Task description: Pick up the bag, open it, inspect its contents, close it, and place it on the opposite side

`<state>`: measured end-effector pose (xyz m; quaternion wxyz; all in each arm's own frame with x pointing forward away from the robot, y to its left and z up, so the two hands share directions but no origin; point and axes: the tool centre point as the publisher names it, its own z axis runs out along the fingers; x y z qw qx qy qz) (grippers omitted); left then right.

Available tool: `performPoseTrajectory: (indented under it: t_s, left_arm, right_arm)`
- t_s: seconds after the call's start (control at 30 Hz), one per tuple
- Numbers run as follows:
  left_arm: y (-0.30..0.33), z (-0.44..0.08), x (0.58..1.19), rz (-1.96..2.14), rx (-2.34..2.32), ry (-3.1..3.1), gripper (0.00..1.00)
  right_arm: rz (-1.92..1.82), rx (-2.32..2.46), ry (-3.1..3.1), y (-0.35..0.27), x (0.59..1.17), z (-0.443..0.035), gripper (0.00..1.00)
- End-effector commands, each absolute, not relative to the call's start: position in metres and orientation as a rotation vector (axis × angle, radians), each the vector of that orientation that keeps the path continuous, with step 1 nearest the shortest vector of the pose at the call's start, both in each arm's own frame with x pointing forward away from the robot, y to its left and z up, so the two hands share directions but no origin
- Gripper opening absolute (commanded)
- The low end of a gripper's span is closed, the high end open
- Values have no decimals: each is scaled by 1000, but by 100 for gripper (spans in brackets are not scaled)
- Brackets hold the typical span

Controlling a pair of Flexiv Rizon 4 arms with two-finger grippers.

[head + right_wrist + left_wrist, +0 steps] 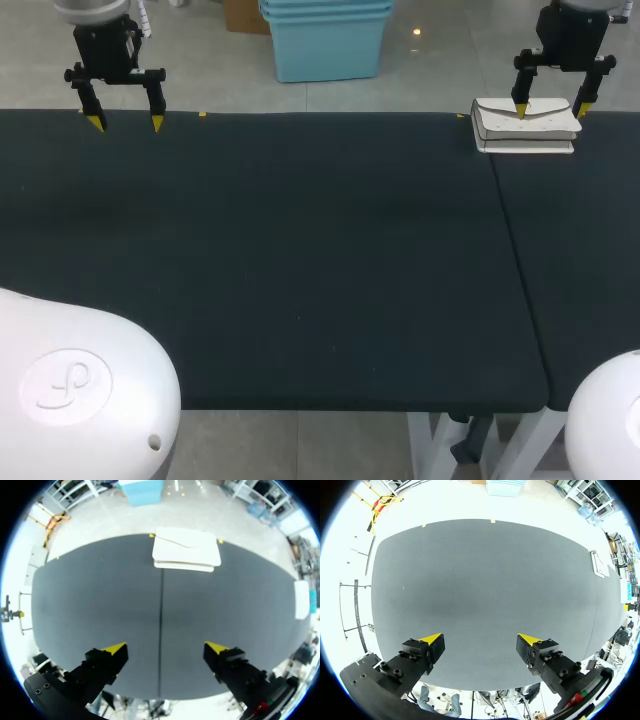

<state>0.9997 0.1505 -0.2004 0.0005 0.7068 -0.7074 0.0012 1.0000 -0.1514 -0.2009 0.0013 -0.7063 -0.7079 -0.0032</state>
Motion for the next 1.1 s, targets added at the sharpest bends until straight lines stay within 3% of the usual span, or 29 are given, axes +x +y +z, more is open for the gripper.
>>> performPoseTrajectory:
  t_s: [0.03,0.67,1.1]
  left_arm:
    - [150,-200,1000,2,2221,-2222,100]
    - [143,-199,999,59,2135,-2344,100]
    - [111,-215,983,613,1259,-2856,100]
  right_arm:
    - [-5,-2219,-2222,-151,1000,-200,100]
    - [-13,-2195,-2221,-153,1004,-202,100]
    - [-165,-2131,-2009,-197,1038,-223,100]
